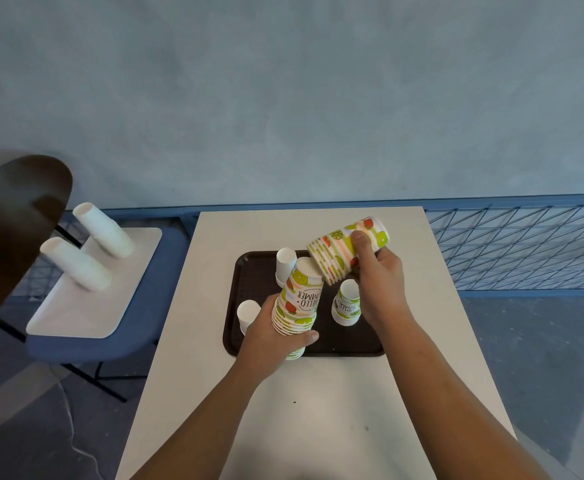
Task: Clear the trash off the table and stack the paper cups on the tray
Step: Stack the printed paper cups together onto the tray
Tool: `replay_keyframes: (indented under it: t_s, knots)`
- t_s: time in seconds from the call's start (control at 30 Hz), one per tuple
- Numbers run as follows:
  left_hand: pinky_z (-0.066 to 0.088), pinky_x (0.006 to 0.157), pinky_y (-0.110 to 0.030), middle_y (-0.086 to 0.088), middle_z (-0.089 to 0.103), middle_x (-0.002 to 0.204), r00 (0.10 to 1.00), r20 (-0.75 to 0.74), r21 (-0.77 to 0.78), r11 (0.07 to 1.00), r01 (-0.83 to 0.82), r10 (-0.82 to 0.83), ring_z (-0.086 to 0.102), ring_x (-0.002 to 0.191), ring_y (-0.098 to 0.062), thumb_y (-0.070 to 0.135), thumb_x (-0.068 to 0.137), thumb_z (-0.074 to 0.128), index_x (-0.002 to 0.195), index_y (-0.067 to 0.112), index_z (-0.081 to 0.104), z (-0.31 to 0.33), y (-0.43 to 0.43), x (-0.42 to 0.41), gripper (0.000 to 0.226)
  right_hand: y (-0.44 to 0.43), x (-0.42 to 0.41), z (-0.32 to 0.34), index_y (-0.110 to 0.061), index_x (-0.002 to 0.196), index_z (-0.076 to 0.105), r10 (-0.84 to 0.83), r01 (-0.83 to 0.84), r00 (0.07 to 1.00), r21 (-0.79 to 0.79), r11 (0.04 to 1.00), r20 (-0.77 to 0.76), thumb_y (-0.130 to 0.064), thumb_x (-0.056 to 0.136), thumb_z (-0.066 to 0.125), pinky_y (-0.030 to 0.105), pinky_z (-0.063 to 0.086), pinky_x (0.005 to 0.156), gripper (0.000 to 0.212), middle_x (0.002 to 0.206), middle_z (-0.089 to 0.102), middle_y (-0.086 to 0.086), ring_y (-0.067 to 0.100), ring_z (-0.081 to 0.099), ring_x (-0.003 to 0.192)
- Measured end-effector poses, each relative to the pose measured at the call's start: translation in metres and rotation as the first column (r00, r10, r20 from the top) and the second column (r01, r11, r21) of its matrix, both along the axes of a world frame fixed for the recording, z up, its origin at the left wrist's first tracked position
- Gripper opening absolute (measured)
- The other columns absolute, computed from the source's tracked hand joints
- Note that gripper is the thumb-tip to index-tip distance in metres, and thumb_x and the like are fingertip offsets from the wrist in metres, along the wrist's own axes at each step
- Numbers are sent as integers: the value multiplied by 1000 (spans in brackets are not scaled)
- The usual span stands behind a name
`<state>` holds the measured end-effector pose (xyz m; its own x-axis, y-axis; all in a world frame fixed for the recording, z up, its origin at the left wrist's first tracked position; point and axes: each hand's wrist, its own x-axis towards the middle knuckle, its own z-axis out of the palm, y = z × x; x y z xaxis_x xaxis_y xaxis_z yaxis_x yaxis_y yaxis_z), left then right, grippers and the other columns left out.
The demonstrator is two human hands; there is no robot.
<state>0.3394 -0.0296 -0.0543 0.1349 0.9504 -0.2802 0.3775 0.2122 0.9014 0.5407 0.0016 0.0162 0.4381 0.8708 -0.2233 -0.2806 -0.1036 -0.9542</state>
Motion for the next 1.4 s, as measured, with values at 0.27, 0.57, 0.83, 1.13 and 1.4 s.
replay_keyframes:
  t_s: [0.27, 0.57, 0.83, 1.13, 1.4]
  knots:
    - [58, 90, -29, 22, 72, 110, 1000, 1, 7, 1000, 9, -9, 70, 105, -3, 38, 63, 98, 126, 43, 55, 1, 0, 2, 75, -3, 29, -31, -16, 93, 72, -187, 170, 973, -125, 977, -135, -39, 94, 71, 48, 60, 91, 23, 91, 79, 4, 21, 77, 90]
    - [57, 88, -25, 19, 71, 114, 1000, -18, 13, 1000, 8, -8, 69, 106, -3, 32, 68, 97, 128, 39, 54, 5, 2, 3, 74, -10, 39, -64, -23, 113, 59, -87, 157, 818, -75, 985, 568, -42, 85, 77, 28, 52, 79, 38, 101, 66, -8, 10, 65, 94]
    - [55, 88, -22, 23, 72, 113, 1000, -9, 6, 1000, 9, -9, 69, 104, 2, 36, 66, 97, 128, 42, 55, 3, 2, 4, 76, -1, 30, -111, -16, 117, 58, 132, -16, 630, -157, 987, 765, -44, 81, 79, 34, 47, 84, 50, 108, 62, -1, 22, 58, 102]
    - [54, 83, -18, 22, 70, 114, 999, -39, 2, 1000, 5, -5, 67, 106, 2, 35, 68, 97, 129, 42, 53, 3, 1, 3, 75, -2, 30, -133, -18, 130, 49, 278, -61, 625, -309, 949, 730, -37, 82, 82, 37, 52, 88, 61, 122, 62, 3, 26, 60, 111]
    - [57, 88, -25, 20, 71, 115, 1000, -30, 4, 1000, -6, 6, 68, 107, -2, 35, 68, 97, 129, 42, 54, -1, 1, 2, 75, -14, 21, -108, -15, 141, 47, 136, -39, 504, -134, 990, 853, -32, 85, 75, 44, 45, 99, 65, 140, 49, 7, 31, 41, 126]
